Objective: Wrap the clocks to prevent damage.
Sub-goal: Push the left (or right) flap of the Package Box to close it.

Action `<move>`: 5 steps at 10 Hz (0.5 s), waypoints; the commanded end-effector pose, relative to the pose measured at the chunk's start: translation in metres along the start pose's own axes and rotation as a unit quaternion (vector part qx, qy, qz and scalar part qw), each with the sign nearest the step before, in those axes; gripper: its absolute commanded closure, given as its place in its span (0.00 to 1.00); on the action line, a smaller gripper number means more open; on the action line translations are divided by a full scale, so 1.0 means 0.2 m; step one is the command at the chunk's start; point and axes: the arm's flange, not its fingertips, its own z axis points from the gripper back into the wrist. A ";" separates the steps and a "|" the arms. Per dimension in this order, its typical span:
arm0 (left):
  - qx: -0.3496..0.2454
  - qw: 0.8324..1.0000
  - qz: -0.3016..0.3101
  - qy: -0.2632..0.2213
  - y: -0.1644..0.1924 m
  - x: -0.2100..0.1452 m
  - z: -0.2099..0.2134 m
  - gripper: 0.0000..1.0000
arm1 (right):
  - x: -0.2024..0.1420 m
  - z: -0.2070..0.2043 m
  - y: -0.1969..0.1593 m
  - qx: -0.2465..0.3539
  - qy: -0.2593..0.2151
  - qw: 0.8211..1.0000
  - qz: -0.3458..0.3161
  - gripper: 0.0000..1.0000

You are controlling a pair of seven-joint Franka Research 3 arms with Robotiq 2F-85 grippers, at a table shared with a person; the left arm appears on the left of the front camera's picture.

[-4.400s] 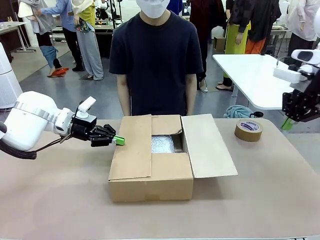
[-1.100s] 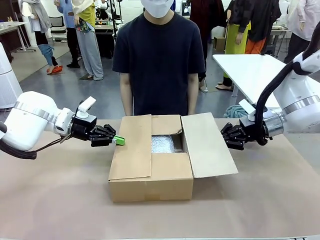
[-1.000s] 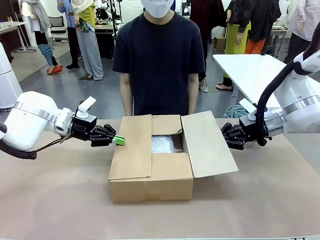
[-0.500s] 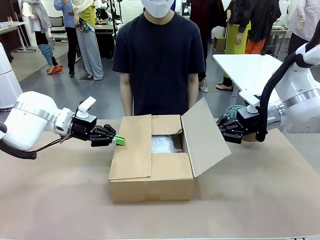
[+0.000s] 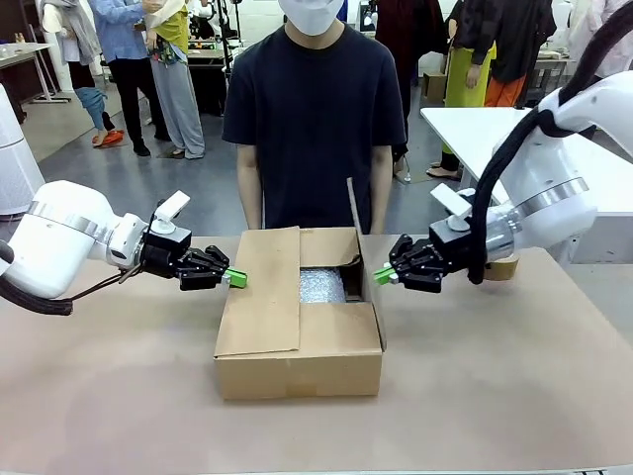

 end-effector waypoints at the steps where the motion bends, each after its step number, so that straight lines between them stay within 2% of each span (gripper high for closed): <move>1: 0.004 1.000 0.007 0.000 0.01 -0.01 -0.01 0.99 | -0.03 -0.06 -0.05 -0.015 0.004 1.000 0.005 0.99; 5: 0.004 1.000 0.007 0.000 0.01 -0.01 -0.01 0.99 | -0.06 -0.08 -0.11 -0.038 0.012 0.999 0.011 0.99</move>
